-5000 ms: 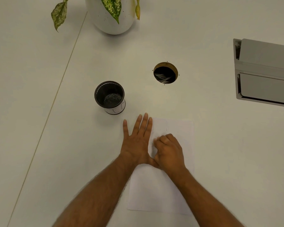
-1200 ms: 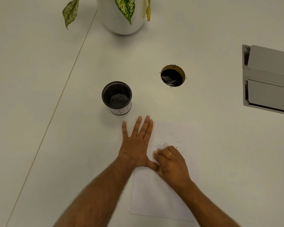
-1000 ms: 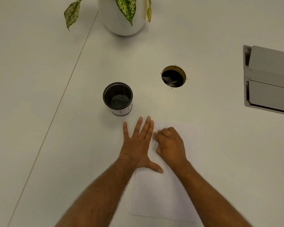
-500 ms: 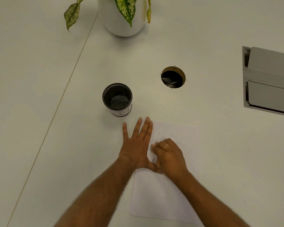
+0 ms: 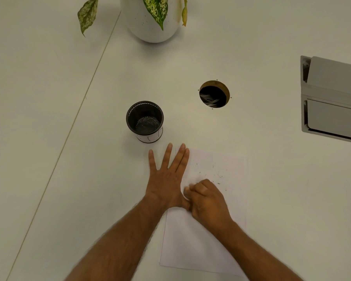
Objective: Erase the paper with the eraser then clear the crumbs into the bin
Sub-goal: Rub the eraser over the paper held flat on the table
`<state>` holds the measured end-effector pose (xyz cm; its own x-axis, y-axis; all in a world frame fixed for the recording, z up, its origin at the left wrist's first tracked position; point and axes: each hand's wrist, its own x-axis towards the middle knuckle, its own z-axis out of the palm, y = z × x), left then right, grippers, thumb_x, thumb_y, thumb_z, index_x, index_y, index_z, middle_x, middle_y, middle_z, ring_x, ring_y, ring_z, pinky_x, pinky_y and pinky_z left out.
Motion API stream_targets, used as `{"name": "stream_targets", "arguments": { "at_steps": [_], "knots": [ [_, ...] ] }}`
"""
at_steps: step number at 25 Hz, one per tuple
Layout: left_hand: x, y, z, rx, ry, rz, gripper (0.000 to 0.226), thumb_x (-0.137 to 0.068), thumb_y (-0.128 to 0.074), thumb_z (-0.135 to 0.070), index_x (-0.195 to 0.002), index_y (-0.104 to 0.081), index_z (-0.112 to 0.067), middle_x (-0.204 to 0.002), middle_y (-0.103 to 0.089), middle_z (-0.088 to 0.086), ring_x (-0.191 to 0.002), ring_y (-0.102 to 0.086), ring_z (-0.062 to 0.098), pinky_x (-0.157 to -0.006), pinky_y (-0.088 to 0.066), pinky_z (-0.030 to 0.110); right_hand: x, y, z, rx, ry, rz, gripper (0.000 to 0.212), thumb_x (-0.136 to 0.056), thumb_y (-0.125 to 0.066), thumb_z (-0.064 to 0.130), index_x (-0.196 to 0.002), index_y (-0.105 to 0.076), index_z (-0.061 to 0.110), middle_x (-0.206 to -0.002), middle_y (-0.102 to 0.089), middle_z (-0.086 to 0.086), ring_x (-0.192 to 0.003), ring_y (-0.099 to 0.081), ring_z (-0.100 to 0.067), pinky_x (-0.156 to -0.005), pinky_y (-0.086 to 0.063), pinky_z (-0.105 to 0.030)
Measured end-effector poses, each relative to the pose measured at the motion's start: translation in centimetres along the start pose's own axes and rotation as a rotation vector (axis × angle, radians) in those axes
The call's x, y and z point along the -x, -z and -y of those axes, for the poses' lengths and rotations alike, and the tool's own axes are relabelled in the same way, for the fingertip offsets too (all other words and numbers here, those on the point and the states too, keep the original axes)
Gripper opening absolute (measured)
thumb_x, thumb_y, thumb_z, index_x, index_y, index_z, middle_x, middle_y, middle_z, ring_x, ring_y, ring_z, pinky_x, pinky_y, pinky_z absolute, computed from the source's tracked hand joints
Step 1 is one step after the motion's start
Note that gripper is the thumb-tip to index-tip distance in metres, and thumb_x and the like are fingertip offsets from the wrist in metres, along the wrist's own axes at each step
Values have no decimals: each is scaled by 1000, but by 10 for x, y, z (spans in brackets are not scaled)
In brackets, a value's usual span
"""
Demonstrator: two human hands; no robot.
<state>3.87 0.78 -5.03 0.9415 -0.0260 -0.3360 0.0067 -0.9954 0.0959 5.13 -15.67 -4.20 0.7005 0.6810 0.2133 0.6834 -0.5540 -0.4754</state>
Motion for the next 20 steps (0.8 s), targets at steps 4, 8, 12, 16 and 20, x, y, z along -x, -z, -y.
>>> {"name": "stream_targets", "arguments": {
  "at_steps": [4, 8, 12, 16, 20],
  "knots": [
    [2, 2, 0, 49, 0, -6, 149, -45, -30, -107, -157, 12, -19, -167, 14, 8, -152, 16, 37, -109, 9, 77, -30, -3, -11, 69, -27, 9, 16, -76, -76, 20, -87, -77, 7, -73, -70, -3, -66, -60, -21, -59, -53, -29],
    [4, 4, -1, 77, 34, 19, 155, -38, -26, -110, -157, 13, -18, -166, 16, 9, -152, 17, 36, -108, 11, 78, -40, -8, -11, 40, -159, -35, 26, -62, -83, -3, -87, -77, 5, -74, -70, -5, -67, -61, -24, -58, -53, -30],
    [3, 2, -1, 30, 53, 20, 145, -58, -42, -98, -150, 30, -13, -162, 31, 9, -148, 28, 36, -106, 8, 80, -8, -4, 2, -5, -22, -42, 29, -87, -57, 26, -86, -78, 6, -73, -69, -3, -66, -60, -21, -55, -53, -30],
    [3, 2, -1, 28, 56, 14, 148, -53, -38, -102, -152, 27, -12, -164, 26, 10, -149, 25, 36, -106, 7, 80, -15, -1, -2, 19, -6, -29, 45, -96, -49, 38, -85, -78, 6, -73, -70, -4, -65, -61, -21, -58, -54, -28],
    [5, 4, -1, 53, 44, 33, 163, -33, -25, -111, -154, 21, -11, -164, 26, 9, -149, 25, 35, -107, 11, 79, -53, -7, -16, 60, -192, -29, 20, -66, -81, -2, -83, -77, 7, -71, -68, -4, -67, -59, -24, -57, -51, -29]
  ]
}}
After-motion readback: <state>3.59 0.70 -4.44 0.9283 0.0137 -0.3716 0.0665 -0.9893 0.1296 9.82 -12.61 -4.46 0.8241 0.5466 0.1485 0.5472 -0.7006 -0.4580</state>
